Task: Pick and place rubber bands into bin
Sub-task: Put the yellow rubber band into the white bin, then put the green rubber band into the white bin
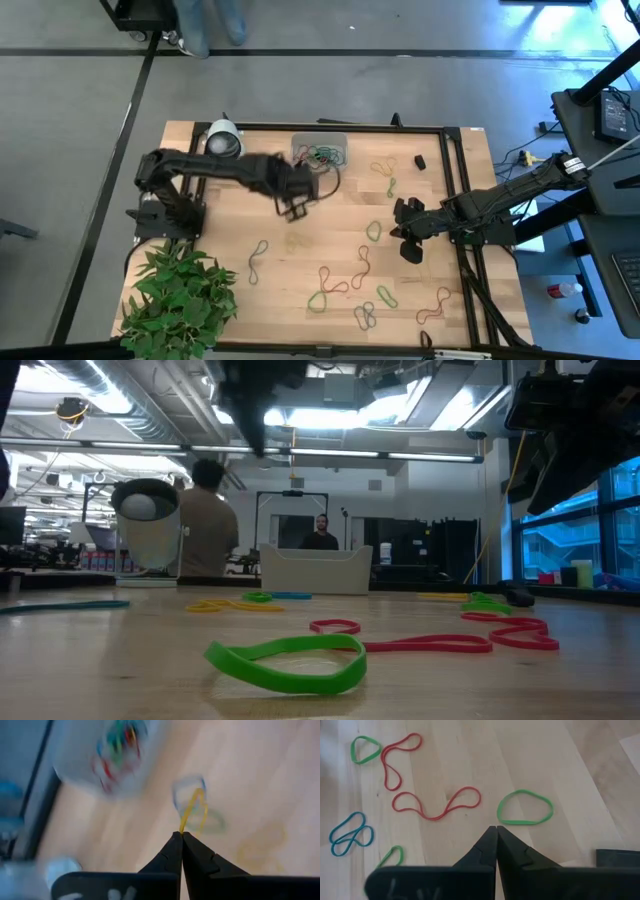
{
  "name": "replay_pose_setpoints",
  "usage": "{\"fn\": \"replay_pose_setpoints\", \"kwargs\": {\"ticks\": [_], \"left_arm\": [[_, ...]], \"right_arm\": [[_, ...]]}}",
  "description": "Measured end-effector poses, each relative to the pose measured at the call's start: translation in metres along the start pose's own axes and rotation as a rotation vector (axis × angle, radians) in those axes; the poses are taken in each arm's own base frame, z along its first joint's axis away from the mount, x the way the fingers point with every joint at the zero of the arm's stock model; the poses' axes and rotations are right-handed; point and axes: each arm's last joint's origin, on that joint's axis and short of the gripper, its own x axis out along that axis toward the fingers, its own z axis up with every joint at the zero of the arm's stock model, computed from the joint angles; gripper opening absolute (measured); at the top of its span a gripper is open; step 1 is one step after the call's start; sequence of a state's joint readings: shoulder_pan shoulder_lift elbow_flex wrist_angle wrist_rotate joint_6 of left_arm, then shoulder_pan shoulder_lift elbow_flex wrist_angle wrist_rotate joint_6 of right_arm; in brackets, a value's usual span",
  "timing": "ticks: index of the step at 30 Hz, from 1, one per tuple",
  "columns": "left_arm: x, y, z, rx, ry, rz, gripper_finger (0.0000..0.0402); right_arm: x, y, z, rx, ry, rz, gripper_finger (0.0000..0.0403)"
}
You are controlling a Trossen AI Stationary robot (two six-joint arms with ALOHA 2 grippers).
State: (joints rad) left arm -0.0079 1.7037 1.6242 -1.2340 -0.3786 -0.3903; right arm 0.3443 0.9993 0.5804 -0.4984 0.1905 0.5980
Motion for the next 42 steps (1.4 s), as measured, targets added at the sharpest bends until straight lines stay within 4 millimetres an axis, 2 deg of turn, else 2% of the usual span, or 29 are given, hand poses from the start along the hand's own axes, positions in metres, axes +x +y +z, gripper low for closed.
{"fn": "replay_pose_setpoints", "kwargs": {"ticks": [5,10,14,19,25,31,37,42], "left_arm": [[0.011,0.038,0.035,0.051,-0.172,-0.019,0.0001],[0.031,0.077,0.060,0.083,-0.289,-0.021,0.0001],[0.059,0.102,0.074,0.103,-0.307,-0.020,0.0001],[0.103,0.126,0.079,0.124,-0.237,-0.015,0.0001],[0.159,0.140,0.076,0.095,-0.113,-0.023,0.0001],[0.197,0.140,0.071,0.077,-0.029,-0.056,0.0006],[0.211,0.135,0.067,0.032,0.012,-0.101,0.0051],[0.211,0.134,0.067,0.031,0.016,-0.115,0.0107]], "right_arm": [[0.000,0.000,0.001,0.028,-0.016,-0.003,0.0010],[0.000,-0.002,0.003,0.111,-0.068,-0.072,0.0010],[0.000,-0.003,0.003,0.162,-0.101,-0.111,0.0010],[0.000,-0.005,0.005,0.221,-0.135,-0.149,0.0010],[0.001,-0.012,0.009,0.295,-0.155,-0.175,0.0010],[0.001,-0.018,0.012,0.353,-0.166,-0.199,0.0010],[0.002,-0.022,0.014,0.369,-0.171,-0.215,0.0010],[0.002,-0.024,0.015,0.351,-0.170,-0.223,0.0010]]}}
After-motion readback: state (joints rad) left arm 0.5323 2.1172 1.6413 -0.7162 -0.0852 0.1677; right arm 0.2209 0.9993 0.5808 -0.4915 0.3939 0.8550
